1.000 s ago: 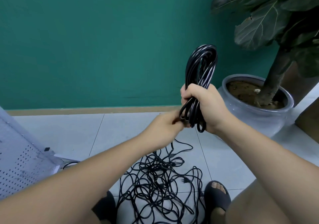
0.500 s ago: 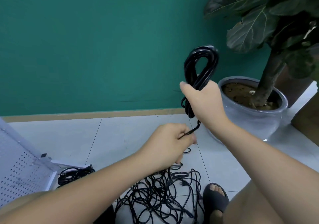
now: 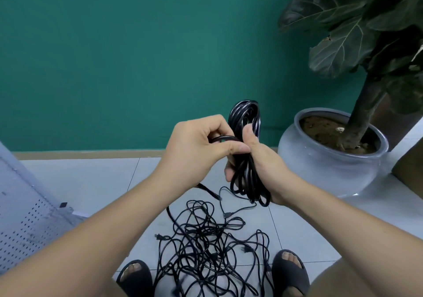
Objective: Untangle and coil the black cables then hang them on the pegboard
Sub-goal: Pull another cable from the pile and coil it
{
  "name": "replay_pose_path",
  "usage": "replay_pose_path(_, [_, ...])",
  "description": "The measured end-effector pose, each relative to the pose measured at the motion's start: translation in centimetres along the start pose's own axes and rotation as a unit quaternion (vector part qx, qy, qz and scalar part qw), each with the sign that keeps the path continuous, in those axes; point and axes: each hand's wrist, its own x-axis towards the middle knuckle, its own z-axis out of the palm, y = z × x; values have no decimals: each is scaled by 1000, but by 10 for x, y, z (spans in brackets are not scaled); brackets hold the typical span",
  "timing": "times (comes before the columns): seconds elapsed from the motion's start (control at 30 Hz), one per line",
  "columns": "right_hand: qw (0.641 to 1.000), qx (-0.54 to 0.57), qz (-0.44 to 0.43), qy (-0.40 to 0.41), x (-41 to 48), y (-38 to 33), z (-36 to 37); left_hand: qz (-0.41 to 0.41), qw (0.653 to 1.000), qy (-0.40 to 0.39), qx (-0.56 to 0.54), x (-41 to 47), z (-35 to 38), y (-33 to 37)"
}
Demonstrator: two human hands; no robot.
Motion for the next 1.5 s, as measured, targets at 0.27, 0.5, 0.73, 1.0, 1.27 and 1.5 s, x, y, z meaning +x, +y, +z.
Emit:
replay_pose_path(0.27, [994,-47,-27,-99,5,1,-16,12,998,-27,58,9,-21,2])
replay_pose_path(0.5, [975,-209,43,-59,5,5,-3,2,992,7,127,12,-25,-1])
replay_pose_path(0.73, [970,-237,22,-42,1,1,7,-51,992,76,82,16,-10,-14])
replay_pose_path(1.0, [977,-198,2,-78,2,7,6,-140,980,-60,-129,19,-10,-19])
replay_pose_path(1.27, [991,-81,-45,-92,4,-1,12,-132,947,-29,-290,25,9,-9])
replay_pose_path(1.5, [995,-26,-38,-92,5,-2,9,-141,939,19,-314,24,17,-3])
